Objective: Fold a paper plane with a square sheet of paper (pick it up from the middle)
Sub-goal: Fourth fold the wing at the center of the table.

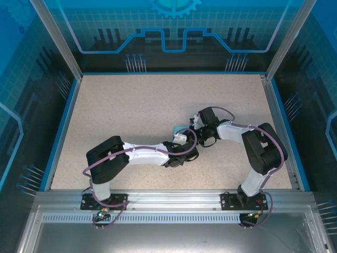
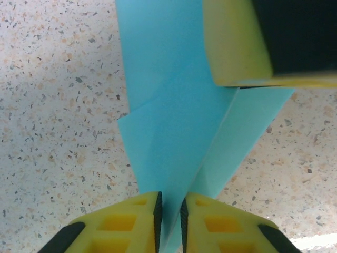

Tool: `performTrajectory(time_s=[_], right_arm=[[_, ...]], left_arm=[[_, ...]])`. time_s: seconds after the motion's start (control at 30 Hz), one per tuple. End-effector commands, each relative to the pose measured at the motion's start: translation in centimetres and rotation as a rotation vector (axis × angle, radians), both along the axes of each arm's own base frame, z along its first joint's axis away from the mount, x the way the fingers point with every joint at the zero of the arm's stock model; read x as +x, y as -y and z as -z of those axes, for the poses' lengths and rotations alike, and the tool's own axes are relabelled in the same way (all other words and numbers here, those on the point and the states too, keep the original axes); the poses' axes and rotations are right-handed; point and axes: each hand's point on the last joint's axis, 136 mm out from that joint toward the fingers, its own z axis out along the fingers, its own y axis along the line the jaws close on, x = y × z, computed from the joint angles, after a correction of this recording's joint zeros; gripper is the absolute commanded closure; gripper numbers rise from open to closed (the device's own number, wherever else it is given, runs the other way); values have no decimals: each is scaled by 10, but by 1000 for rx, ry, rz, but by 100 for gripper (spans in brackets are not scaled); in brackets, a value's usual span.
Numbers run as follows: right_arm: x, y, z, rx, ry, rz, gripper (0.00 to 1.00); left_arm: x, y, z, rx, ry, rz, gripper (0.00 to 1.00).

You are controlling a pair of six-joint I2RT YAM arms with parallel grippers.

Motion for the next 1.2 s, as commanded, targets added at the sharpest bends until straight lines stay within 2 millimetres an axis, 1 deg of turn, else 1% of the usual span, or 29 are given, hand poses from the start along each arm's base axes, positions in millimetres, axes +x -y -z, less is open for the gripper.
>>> performTrajectory(time_s=[0.0,0.13,0.2,0.33,0.4,0.57,0.7,0.77,0.97,1.17], right_arm=[[0,-2,-8,0,9,-12,83],[-2,0,-6,-3,6,-9,82],[-3,1,-6,-7,6,-8,81],[-3,5,-8,-21,22,-5,78],[-11,12,1,-46,1,1,77],[-15,25,5,-69,3,33,72],[-16,33,3,-100,4,54,69],[-19,39,4,-133,-10,72,66],[-32,55,10,-212,-67,112,63],[-29,56,-7,-230,-71,118,61]], left_arm=[[0,-3,0,33,12,-2,83],[-1,-3,2,28,9,-12,87],[-2,-3,3,11,4,-17,91],[-6,-2,7,-27,-6,-24,96],[-8,-1,8,-54,-22,-23,97],[-9,1,12,-103,-50,-26,98],[-10,3,15,-120,-62,-27,100],[-10,5,16,-127,-63,-24,100],[-12,9,25,-142,-86,-36,100],[-14,8,28,-147,-97,-29,100]])
